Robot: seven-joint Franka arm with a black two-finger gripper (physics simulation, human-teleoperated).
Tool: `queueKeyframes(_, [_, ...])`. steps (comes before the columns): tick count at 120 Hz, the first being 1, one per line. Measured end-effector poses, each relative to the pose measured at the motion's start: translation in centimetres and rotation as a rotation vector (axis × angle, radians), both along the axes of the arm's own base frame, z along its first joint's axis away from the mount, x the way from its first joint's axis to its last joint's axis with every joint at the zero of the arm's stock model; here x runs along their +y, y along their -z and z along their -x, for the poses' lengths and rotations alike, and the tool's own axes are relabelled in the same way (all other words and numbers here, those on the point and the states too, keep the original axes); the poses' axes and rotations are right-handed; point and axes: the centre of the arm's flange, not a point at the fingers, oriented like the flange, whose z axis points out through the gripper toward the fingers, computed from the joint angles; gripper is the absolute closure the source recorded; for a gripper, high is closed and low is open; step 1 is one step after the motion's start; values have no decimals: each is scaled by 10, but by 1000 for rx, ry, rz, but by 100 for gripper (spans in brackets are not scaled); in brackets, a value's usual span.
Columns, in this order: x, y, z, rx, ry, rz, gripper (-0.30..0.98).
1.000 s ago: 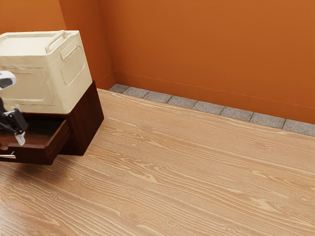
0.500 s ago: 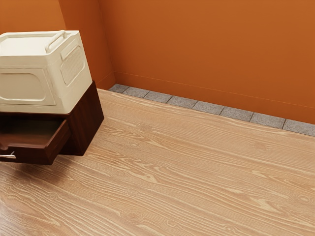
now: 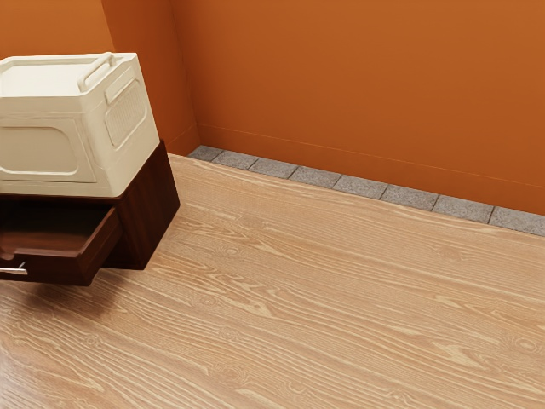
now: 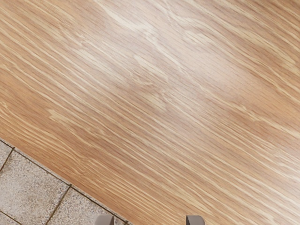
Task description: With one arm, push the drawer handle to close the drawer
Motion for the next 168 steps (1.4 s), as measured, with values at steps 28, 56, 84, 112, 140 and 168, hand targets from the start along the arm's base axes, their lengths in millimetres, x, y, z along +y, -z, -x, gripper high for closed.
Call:
queueKeyframes(28, [-1, 11, -29, -76, 39, -18, 60])
queueKeyframes(56, [2, 21, -62, -152, 83, -62, 61])
queueKeyframes(84, [3, 16, -95, -244, 106, -95, 67])
queueKeyframes(112, [12, 11, -119, -291, 107, -107, 69])
queueKeyframes(140, [19, 19, -140, -295, 107, -98, 69])
queueKeyframes(168, [26, 23, -168, -320, 113, -101, 69])
